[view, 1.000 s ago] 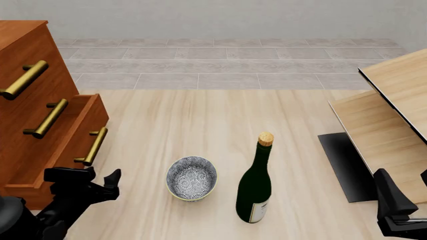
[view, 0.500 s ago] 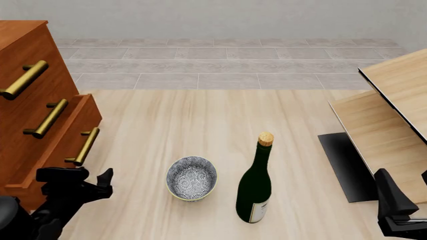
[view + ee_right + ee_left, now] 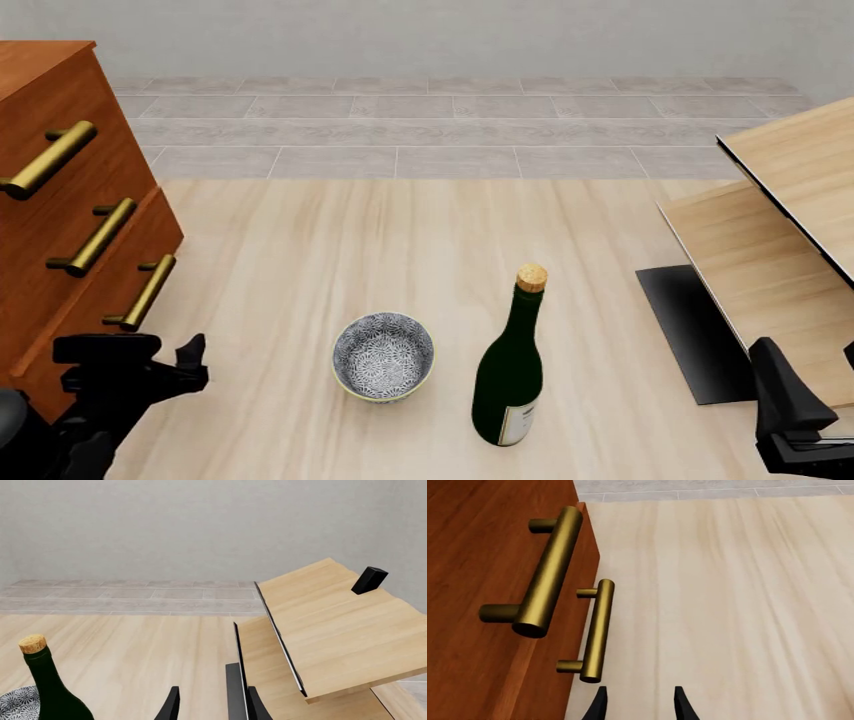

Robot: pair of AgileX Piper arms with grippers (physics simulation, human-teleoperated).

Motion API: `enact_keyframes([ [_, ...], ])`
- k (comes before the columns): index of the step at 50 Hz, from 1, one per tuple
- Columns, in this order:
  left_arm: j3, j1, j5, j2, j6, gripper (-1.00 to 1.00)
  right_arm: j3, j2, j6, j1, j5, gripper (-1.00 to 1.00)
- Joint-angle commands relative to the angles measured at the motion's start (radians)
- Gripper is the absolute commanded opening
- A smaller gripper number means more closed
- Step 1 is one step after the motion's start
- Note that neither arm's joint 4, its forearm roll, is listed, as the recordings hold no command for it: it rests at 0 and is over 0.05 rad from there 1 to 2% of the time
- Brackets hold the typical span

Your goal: Close the bottom drawer of the cabinet.

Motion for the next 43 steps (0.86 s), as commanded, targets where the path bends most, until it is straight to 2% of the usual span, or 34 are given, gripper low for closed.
enact_keyframes([
  [1,-0.063,0.004,0.000,0.071,0.015,1.00,0.000,0.002,0.000,0.000,-0.002,1.00],
  [43,-0.076,0.076,0.000,0.093,0.089,1.00,0.000,-0.007,-0.003,0.000,0.005,1.00],
])
